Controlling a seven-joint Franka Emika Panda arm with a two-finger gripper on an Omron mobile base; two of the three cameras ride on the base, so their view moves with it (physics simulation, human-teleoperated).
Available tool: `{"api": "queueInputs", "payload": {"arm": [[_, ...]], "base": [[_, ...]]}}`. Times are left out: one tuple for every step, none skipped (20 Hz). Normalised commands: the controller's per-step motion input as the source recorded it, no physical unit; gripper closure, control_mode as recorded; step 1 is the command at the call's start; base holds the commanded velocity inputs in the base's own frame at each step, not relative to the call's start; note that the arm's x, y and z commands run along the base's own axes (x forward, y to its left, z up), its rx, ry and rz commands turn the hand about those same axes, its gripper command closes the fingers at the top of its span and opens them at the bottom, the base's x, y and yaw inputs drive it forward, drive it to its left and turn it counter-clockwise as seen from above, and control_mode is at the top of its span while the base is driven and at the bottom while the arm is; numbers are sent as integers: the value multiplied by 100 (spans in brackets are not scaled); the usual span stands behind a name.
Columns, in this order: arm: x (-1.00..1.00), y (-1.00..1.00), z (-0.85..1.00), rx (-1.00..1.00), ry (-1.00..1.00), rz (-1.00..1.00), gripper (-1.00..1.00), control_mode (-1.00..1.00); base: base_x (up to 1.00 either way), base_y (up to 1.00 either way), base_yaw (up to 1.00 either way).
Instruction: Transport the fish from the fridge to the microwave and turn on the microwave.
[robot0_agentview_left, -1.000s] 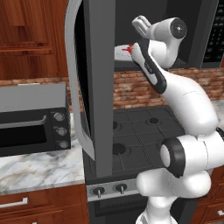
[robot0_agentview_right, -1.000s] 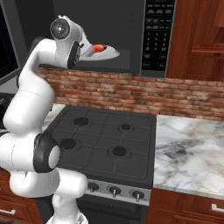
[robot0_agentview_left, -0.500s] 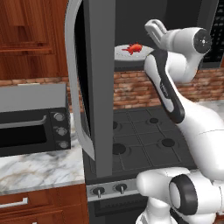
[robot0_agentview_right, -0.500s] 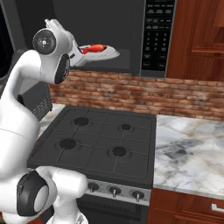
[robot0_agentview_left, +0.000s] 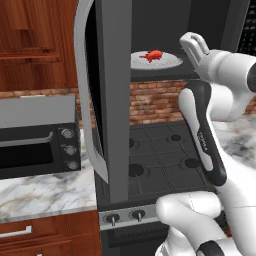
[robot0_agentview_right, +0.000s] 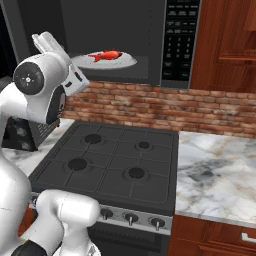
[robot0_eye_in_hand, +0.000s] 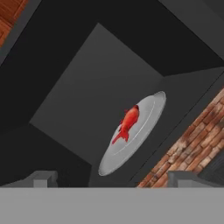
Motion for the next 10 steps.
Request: {"api": "queueInputs", "payload": {"arm": [[-91,-1,6,0,0,0,-100,-100],[-89,-1,6,0,0,0,-100,-100],[-89,-2,6,0,0,0,-100,-100],[-84,-2,9,0,0,0,-100,-100],[-79,-4,8,0,0,0,-100,-100],[-76,-4,7,0,0,0,-100,-100],[-75,0,1,0,0,0,-100,-100],[-69,-1,5,0,0,0,-100,-100],[-67,-1,6,0,0,0,-100,-100],[-65,-1,6,0,1,0,-100,-100]], "base": [[0,0,0],[0,0,0],[0,0,0],[0,0,0],[0,0,0],[0,0,0],[0,0,0],[0,0,0],[0,0,0],[0,0,0]]}}
